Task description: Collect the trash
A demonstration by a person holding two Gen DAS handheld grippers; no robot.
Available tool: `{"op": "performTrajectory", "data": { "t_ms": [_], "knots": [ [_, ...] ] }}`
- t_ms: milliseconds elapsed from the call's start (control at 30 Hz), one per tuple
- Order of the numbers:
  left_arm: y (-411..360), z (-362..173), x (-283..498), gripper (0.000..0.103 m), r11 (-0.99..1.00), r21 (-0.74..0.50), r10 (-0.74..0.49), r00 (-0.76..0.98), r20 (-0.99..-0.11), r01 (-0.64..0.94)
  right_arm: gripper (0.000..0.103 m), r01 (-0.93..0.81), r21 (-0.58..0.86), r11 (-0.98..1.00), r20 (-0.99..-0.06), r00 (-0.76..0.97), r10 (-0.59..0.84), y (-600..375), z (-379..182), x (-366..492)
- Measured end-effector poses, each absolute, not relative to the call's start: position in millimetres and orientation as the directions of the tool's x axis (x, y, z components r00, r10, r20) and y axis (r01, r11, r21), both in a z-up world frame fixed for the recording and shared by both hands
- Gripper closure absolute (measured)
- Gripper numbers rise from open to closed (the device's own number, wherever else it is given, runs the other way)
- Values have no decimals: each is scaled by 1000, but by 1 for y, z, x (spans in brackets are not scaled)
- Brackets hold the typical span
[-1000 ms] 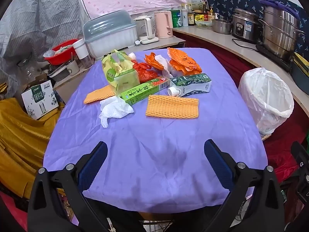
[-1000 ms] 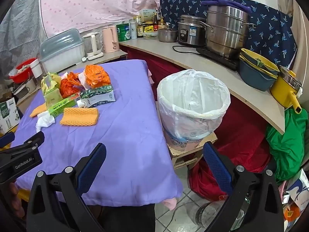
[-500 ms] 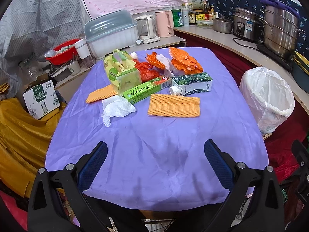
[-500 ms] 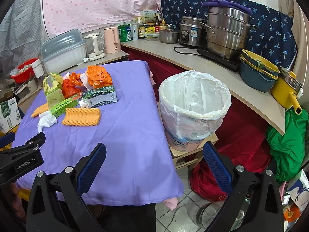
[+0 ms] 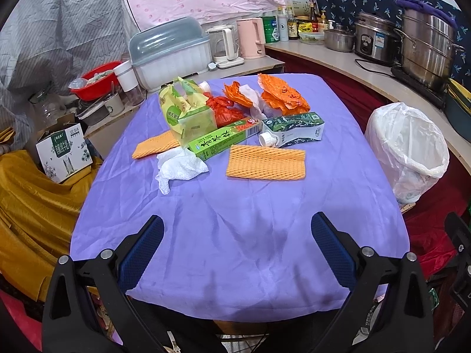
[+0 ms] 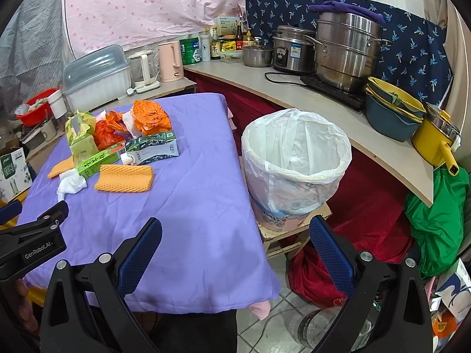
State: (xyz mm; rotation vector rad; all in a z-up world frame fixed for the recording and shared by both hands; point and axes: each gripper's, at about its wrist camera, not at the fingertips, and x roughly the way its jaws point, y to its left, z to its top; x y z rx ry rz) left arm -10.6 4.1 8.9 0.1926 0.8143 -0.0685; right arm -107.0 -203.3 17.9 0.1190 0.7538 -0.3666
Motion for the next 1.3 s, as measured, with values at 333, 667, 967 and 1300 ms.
{"op": "performTrajectory", "data": {
  "t_ms": [333, 667, 967, 1300],
  "knots": [
    [4, 13, -11, 7, 979, 146, 9, 693, -721, 139, 7, 368, -28, 930, -687, 668, -285, -203, 18, -107],
    [2, 12, -12, 7, 980, 145, 8, 696, -718, 138, 7, 369, -28, 929, -686, 669, -286, -206, 21, -106],
    [0, 13, -9, 8, 981, 139, 5, 693, -720, 137, 7, 369, -28, 929, -686, 669, -287, -205, 20, -106],
    [1, 13, -10, 8, 981, 137, 2, 704, -710, 136, 7, 370, -26, 929, -686, 669, -286, -205, 21, -106]
  ]
}}
